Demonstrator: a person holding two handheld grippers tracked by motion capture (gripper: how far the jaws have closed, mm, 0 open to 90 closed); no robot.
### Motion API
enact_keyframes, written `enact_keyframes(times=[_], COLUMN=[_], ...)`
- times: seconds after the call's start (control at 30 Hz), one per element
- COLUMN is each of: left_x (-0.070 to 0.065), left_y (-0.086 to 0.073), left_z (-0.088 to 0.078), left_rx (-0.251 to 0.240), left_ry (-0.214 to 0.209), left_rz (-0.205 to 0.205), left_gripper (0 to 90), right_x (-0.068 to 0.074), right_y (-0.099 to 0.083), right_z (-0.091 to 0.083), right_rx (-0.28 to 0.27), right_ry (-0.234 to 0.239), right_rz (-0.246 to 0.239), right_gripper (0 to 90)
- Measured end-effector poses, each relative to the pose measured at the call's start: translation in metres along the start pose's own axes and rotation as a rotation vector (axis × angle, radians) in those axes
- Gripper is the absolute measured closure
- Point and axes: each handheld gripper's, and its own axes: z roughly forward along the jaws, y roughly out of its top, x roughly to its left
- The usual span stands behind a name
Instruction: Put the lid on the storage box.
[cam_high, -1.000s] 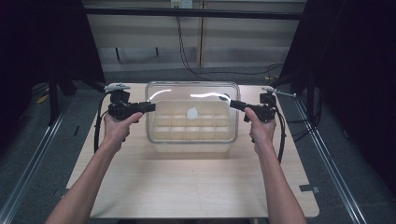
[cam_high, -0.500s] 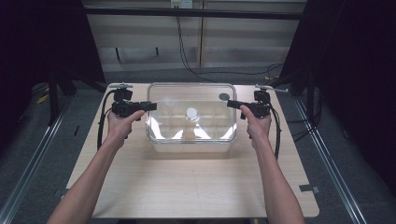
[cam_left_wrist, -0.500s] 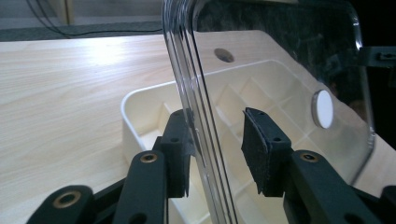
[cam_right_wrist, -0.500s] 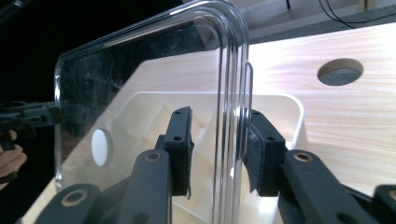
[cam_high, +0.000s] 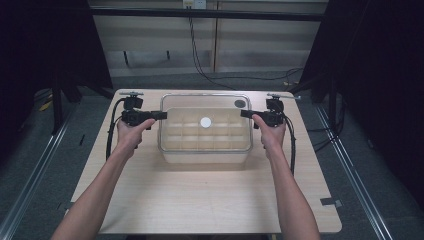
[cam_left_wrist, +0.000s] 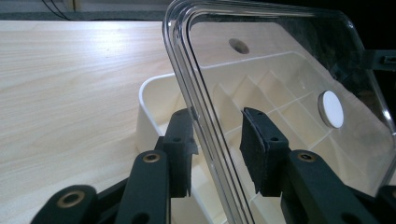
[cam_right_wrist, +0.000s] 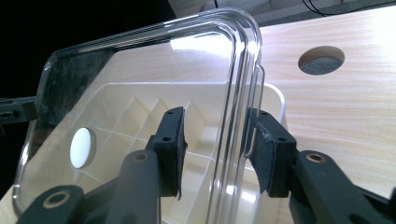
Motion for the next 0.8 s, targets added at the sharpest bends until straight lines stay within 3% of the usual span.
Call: enact_keyframes(times=[0.3, 0.57, 0.7, 0.8], left_x=[0.006, 0.014, 0.015, 0.018], left_y=[0.0, -0.004, -0.006, -0.007], left_z=[0.01, 0.017, 0.021, 0.022], left_rx=[0.017, 0.025, 0.053, 0.047], left_ry=[-0.003, -0.018, -0.012, -0.022], left_rz=[-0.01, -0.045, -0.044, -0.053], left_gripper=[63.6, 63.0, 60.6, 60.1], right_x=[-0.003, -0.006, -0.004, -0.004], right_y=[-0.003, -0.006, -0.008, -0.009], right_z=[0.009, 0.016, 0.023, 0.023], right_rx=[0.039, 0.064, 0.098, 0.099], right_ry=[-0.04, -0.068, -0.112, -0.115], right_rz=[0.006, 0.0, -0.039, -0.047], right_gripper=[52.7, 50.2, 46.7, 46.7])
